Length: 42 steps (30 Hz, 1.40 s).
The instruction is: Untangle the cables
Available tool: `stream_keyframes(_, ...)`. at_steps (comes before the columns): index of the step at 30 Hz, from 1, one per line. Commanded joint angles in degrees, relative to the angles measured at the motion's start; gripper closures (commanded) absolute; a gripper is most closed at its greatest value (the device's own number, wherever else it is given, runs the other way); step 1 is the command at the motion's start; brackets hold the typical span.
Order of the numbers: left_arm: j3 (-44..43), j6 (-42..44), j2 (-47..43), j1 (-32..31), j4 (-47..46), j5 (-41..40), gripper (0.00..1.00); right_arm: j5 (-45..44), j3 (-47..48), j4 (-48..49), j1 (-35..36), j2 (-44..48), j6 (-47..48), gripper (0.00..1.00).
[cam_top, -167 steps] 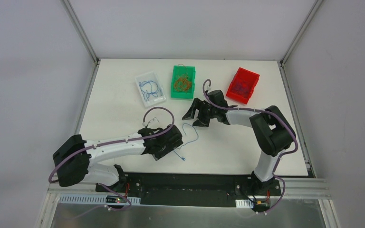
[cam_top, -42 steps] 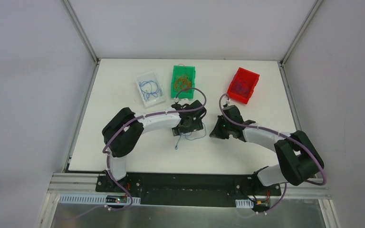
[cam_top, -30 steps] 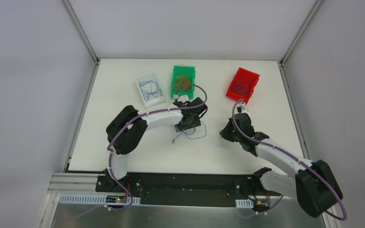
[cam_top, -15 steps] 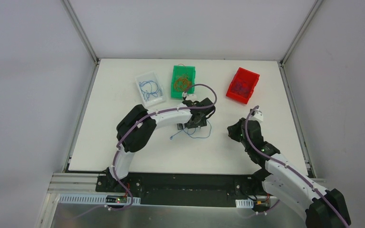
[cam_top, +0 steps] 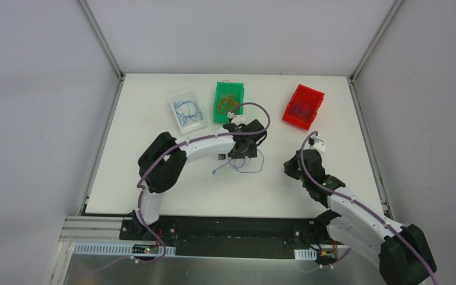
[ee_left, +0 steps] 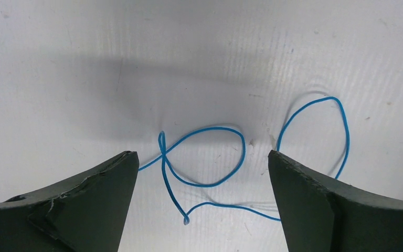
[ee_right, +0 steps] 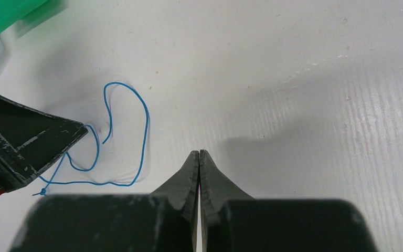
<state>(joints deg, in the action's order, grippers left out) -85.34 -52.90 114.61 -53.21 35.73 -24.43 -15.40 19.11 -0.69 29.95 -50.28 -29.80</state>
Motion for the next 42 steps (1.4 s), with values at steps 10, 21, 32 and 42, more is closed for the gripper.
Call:
stream_keyframes(10,-3.8,7.5,2.5,-0.1,-0.6,10.4,0.01,0.1,1.4,1.3,-0.8,1.6,-0.5,0.99)
stream_keyframes(21,-9.1,9.9,9.6,-0.7,2.2,8.3,0.02,0.5,0.9,1.6,-1.1,2.4,-0.6,1.0)
stream_keyframes(32,-11.1,10.4,14.0,-0.7,5.4,7.9,0.73,0.8,0.6,1.9,-1.6,3.0,-0.6,1.0)
stream_keyframes(42,-10.2,12.9,9.5,-0.6,5.5,8.5,1.0,0.9,0.3,1.9,-1.9,3.9,-0.6,1.0)
